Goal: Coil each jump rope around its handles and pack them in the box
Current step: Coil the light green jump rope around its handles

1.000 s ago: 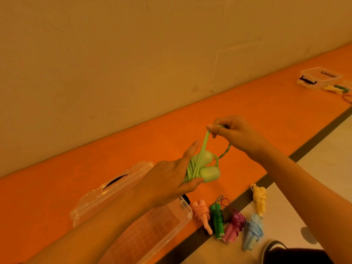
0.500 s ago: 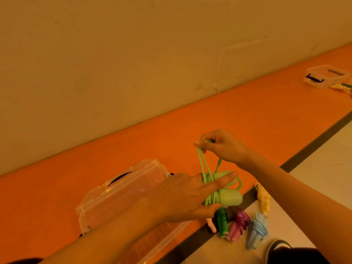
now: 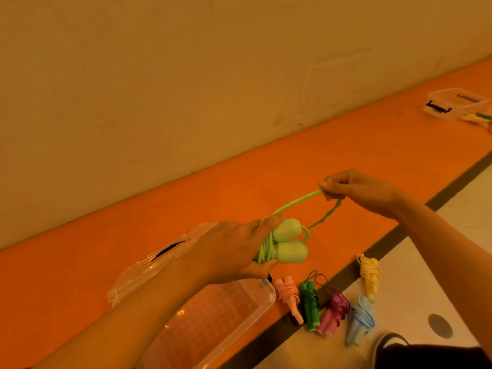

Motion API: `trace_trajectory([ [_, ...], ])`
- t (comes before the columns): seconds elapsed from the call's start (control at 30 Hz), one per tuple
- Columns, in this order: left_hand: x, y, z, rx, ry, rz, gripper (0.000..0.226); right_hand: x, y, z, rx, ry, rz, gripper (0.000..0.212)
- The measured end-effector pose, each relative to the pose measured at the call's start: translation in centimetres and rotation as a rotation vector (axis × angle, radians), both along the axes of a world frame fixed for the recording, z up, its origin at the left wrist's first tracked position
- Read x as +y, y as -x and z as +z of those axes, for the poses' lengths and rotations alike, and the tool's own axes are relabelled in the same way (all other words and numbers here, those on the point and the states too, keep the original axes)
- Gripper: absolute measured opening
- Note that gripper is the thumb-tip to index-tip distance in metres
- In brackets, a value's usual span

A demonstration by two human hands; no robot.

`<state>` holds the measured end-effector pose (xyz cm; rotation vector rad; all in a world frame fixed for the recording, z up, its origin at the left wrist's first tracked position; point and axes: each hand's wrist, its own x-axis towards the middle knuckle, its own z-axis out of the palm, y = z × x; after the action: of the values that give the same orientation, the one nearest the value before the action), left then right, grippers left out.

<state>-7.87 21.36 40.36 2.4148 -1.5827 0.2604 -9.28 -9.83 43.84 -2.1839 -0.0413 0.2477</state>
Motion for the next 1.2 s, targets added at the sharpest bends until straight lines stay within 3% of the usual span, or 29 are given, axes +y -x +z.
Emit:
trace_trajectory([
  [0.17, 0.2, -0.3, 0.0, -0.062, 0.008, -0.022, 0.074, -2.2, 0.9, 0.8, -0.068, -0.072, -0.110, 0.032],
  [0.4, -1.9, 1.9, 0.2, -0.023, -0.083, -0.207, 0.076, -0.1, -1.2, 0.0, -0.259, -0.135, -0.317, 0.023],
  [0.73, -3.0, 4.1, 0.9, 0.035, -0.020, -0.254, 0.083, 2.1, -3.6, -1.4, -0.250, -0.280, -0.467, 0.017],
  [0.87, -2.3, 3.0, 0.6, -0.020, -0.045, -0.203, 0.085, 2.2, -3.8, -2.3, -0.244, -0.226, -0.473, 0.019],
  [1.03, -0.6, 0.3, 0.2, 0.101, 0.031, -0.094, 0.085, 0.6, -3.1, -3.4, -0.110, -0.076, -0.281, 0.038],
  [1.2, 0.7, -0.4, 0.5, 0.376, 0.333, 0.103, 0.079, -0.3, -1.4, -4.1, -0.065, -0.031, -0.135, 0.038],
])
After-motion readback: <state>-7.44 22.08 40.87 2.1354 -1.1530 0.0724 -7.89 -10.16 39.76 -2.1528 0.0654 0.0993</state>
